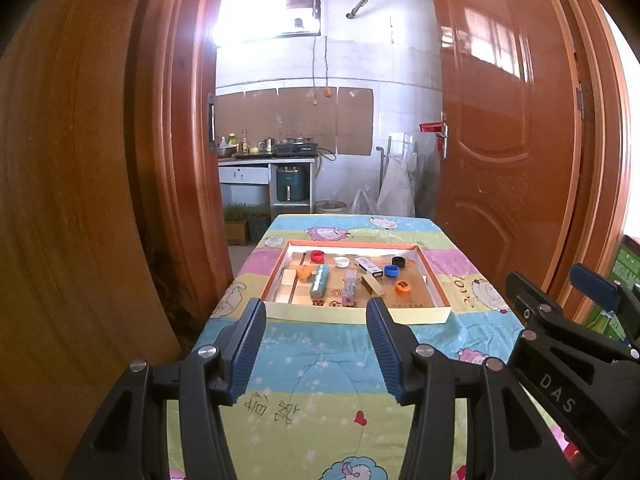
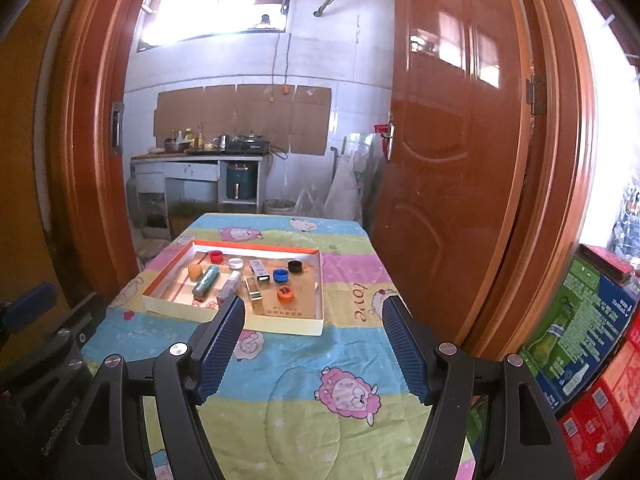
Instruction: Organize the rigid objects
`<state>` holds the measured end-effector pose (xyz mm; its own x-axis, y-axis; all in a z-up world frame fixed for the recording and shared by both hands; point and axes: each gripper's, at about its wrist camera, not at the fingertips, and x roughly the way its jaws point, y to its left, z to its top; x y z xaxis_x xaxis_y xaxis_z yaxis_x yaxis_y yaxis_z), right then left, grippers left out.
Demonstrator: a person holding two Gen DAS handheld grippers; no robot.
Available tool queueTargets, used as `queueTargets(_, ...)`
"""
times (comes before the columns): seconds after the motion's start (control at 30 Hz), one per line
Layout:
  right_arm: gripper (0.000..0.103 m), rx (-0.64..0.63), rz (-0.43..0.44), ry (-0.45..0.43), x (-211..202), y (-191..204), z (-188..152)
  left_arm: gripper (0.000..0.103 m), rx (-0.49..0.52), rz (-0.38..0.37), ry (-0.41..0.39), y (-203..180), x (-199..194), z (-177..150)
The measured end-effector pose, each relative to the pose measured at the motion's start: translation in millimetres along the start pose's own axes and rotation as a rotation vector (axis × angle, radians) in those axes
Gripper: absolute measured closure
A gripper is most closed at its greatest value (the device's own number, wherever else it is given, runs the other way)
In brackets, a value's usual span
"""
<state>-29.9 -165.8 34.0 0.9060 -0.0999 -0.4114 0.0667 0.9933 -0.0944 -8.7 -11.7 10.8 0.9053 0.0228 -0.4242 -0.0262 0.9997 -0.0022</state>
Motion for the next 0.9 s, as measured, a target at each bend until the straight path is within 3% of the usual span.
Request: queueTargets(0.9, 0.030, 0.002, 0.008, 0.006, -3.6, 1.3, -2.3, 0.051, 0.021, -0.014, 0.018, -0.3, -1.5, -3.7)
